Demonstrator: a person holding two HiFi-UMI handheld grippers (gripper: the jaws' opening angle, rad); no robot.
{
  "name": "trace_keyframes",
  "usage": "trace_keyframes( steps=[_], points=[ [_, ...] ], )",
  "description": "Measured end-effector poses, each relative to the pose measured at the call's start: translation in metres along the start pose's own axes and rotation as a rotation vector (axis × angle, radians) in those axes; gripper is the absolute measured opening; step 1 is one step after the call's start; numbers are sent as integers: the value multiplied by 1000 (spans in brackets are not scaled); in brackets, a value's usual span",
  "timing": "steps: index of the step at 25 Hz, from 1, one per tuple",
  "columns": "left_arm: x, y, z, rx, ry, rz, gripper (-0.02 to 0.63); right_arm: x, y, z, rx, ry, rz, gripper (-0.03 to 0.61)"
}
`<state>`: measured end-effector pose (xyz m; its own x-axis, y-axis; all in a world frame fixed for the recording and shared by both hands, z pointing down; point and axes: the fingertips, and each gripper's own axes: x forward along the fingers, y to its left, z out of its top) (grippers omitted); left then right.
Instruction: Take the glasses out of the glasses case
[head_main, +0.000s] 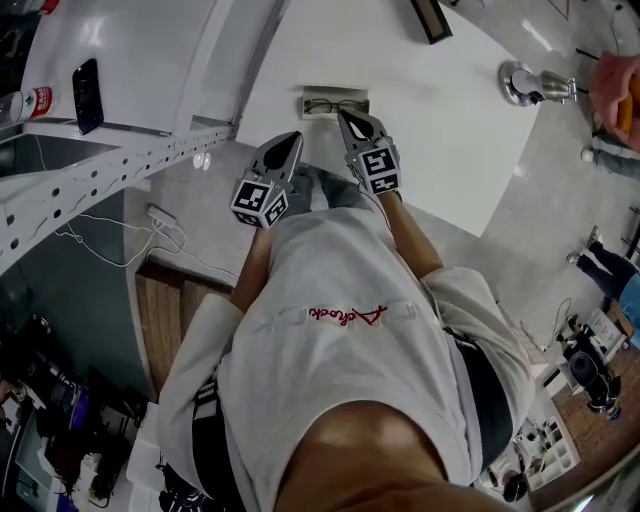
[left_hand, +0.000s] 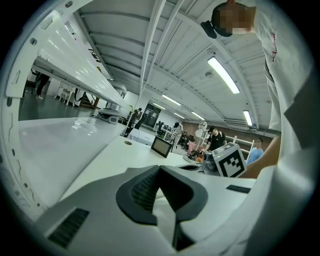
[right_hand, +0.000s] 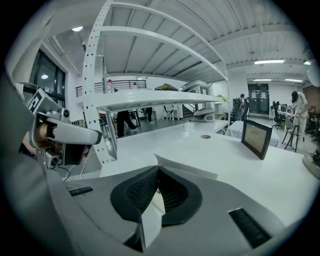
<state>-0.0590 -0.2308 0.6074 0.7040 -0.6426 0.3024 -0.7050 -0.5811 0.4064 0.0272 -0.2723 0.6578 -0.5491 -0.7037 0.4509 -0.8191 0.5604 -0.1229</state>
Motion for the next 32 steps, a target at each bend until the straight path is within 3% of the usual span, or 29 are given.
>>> trace_keyframes(
  steps=[5,8,16,19,21,23,32],
  points=[
    [-6,3,-1,-9,-3,5,0,20,-8,-5,-16,52,-13,18],
    [-8,7,-3,-12,-3,7,0,29,-9,-13,-95,120,-37,18],
    [-8,8,0,-13,-13,-1,0,38,5,-29,-701,294,-32,18],
    [-9,10,1,-17,-17,2,0,38,4,-28,-726,295,-40,22],
    [-10,11,1,-20,-20,3,0,39,0,-32,-725,325,-41,126],
    [-11,10,0,-21,-22,2,0,40,-5,-36,-759,363,-48,157],
    [-15,11,1,-25,-28,18,0,54,-16,-45,-862,468,-18,175]
  ],
)
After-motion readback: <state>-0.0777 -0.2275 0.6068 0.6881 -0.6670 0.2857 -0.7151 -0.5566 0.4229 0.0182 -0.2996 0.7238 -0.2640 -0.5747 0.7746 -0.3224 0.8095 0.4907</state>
